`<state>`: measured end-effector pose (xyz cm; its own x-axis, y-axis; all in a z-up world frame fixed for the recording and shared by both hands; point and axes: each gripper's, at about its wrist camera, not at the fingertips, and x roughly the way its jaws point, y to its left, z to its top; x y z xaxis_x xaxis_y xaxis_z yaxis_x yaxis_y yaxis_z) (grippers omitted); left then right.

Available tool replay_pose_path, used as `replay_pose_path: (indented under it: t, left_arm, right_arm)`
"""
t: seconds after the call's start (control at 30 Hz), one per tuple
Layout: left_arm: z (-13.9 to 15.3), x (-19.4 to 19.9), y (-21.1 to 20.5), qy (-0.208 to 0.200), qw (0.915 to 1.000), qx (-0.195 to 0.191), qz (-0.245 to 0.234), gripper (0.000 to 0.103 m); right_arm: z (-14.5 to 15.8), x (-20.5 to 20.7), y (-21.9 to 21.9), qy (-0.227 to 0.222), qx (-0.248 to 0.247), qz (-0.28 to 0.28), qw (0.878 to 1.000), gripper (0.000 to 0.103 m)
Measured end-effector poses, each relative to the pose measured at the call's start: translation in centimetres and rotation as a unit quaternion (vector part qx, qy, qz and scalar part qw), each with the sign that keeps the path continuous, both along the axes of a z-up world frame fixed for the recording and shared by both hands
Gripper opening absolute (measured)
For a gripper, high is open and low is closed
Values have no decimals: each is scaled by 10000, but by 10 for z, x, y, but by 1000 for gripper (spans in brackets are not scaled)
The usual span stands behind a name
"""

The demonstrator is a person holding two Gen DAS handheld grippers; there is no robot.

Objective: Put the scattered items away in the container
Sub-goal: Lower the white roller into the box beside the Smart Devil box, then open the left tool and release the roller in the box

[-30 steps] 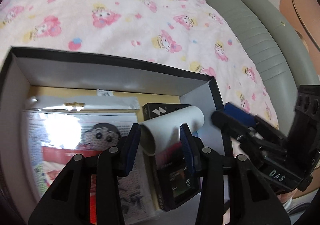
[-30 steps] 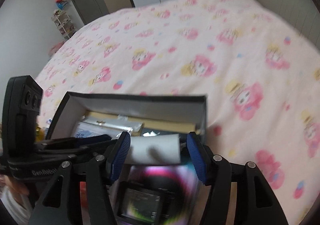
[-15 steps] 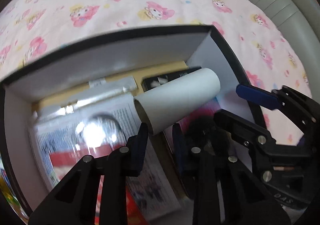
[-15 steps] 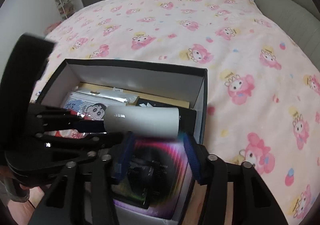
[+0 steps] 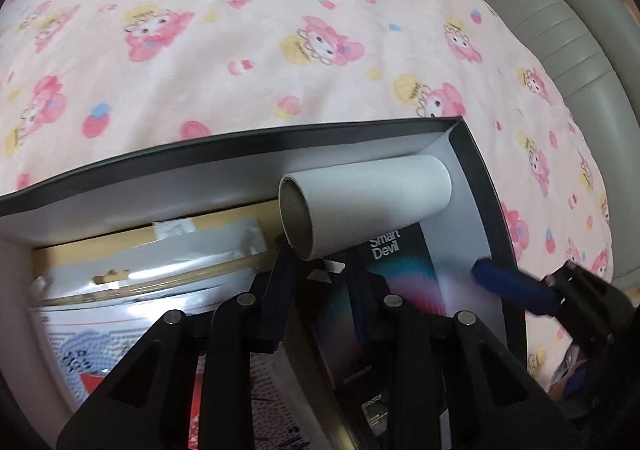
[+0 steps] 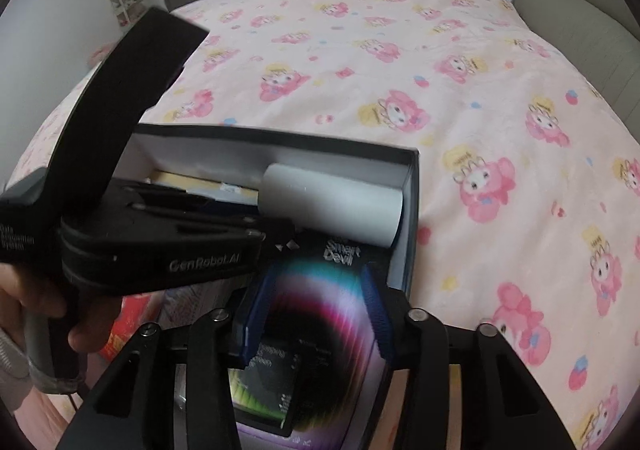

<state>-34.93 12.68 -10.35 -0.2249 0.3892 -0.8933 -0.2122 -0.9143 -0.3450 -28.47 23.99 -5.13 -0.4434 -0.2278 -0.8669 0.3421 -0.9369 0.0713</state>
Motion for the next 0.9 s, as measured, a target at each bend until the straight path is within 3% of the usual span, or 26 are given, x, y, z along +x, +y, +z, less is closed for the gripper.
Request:
replay_pose_path:
  t: [0.23, 0.57, 0.9]
  left_arm:
    - [-4, -2, 0, -214, 9997, -118, -22, 32]
    - [0, 9, 3, -140, 9995, -113, -261, 22]
    - [19, 21, 3, 130, 9985, -136, -507, 20]
  right_arm:
    - [-3, 5, -4, -165, -71, 58, 9998, 41]
    - [1, 20, 7, -221, -219, -36, 9995, 41]
    - [7, 28, 9, -94, -315, -109, 9994, 41]
